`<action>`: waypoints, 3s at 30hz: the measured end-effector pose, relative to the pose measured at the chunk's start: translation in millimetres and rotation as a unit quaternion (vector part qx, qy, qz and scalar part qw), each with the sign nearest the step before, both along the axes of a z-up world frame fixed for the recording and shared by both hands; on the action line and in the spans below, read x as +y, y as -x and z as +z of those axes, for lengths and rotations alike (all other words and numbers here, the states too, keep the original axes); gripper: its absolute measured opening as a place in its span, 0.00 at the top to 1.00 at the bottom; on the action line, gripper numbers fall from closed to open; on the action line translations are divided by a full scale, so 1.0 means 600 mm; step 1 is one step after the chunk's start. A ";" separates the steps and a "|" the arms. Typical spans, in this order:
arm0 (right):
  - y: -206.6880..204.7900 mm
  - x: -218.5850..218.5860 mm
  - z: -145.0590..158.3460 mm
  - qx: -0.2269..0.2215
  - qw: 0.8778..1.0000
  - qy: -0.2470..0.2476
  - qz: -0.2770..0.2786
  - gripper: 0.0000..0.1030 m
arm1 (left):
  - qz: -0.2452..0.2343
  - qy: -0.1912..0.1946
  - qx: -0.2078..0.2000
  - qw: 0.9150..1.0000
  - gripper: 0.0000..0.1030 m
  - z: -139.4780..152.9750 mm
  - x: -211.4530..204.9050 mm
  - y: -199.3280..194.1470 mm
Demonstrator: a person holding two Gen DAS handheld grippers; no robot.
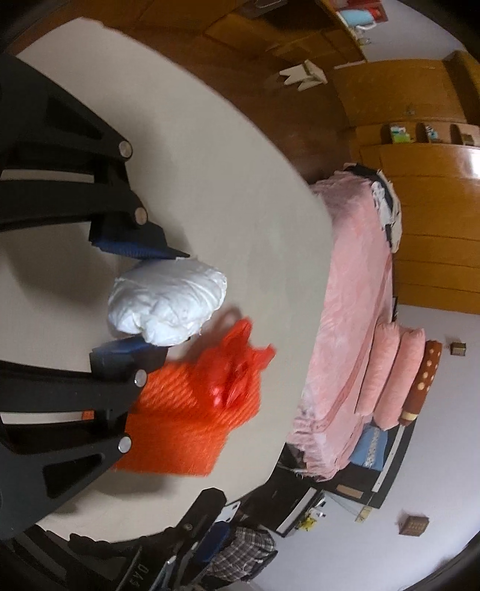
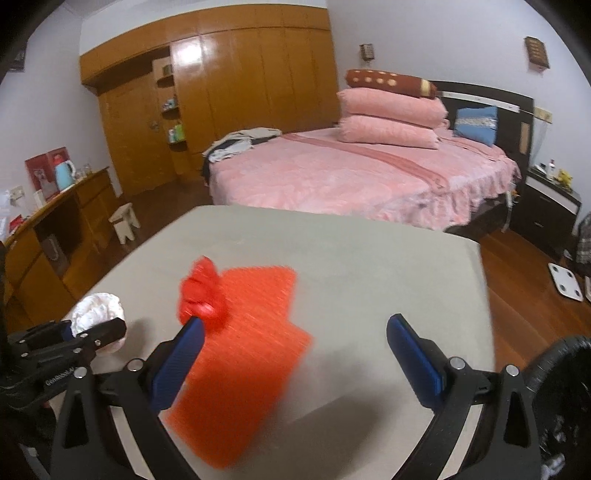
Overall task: Collect trash
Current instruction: 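Grasp the red plastic bag with the right tool while the left tool holds the white ball, then carry the white ball and red bag with both tools over the bin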
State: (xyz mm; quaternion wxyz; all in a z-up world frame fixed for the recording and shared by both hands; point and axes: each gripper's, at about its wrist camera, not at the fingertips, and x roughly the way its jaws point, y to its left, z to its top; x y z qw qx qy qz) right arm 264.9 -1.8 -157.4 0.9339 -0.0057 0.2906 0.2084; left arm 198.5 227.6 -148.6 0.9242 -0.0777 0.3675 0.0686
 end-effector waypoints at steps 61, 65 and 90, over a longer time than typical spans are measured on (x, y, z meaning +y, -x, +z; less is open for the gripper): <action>0.104 -0.001 0.160 -0.039 0.996 -0.030 0.071 0.57 | -0.010 -0.021 -0.121 0.992 0.66 0.191 -0.061 0.097; 0.137 -0.046 0.181 -0.049 0.997 -0.037 0.055 0.57 | -0.026 -0.019 -0.129 0.991 0.66 0.208 -0.097 0.117; 0.275 -0.333 0.190 -0.076 0.994 -0.027 -0.080 0.57 | -0.187 0.004 -0.140 0.972 0.65 0.215 -0.367 0.172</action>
